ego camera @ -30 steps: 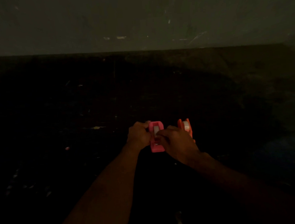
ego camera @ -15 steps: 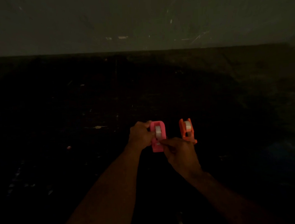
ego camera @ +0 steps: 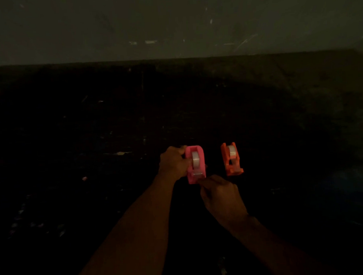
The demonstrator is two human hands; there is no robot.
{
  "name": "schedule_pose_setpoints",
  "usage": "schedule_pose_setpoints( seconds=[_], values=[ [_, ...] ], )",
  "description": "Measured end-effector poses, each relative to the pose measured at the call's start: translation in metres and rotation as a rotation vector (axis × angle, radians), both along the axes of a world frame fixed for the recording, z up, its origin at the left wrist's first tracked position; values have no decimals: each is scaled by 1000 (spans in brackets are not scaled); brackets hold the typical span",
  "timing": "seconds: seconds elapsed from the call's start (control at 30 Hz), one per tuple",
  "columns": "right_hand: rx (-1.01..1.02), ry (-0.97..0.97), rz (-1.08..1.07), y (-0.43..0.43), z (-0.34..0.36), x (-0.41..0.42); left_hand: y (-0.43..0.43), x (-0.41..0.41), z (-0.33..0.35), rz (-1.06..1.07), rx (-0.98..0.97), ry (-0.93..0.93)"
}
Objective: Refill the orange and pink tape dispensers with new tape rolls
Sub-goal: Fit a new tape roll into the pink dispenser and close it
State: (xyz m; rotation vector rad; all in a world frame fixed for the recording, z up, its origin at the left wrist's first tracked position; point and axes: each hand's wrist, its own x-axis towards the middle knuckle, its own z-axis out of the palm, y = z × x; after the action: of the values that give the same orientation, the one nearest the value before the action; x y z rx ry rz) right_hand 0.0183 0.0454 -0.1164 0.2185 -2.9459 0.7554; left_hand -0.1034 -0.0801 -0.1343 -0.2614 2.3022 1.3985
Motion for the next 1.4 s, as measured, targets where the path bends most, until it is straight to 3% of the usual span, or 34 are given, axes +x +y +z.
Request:
schedule_pose_setpoints(
  seconds=[0.5,0.7,1.03,1.4],
  values=[
    [112,13,45,-3,-14,-1,1,-1,1,-11,-54,-2],
    [188,-5,-46,-3,-10,2,0,-1,-1,-34,-53,8],
    [-81,-87,-152,-1,-12,-22,-1,0,0,-26,-59,27],
    [-5,-199,-116,0,-14,-31,1,1,6,-25,-30,-23]
  ],
)
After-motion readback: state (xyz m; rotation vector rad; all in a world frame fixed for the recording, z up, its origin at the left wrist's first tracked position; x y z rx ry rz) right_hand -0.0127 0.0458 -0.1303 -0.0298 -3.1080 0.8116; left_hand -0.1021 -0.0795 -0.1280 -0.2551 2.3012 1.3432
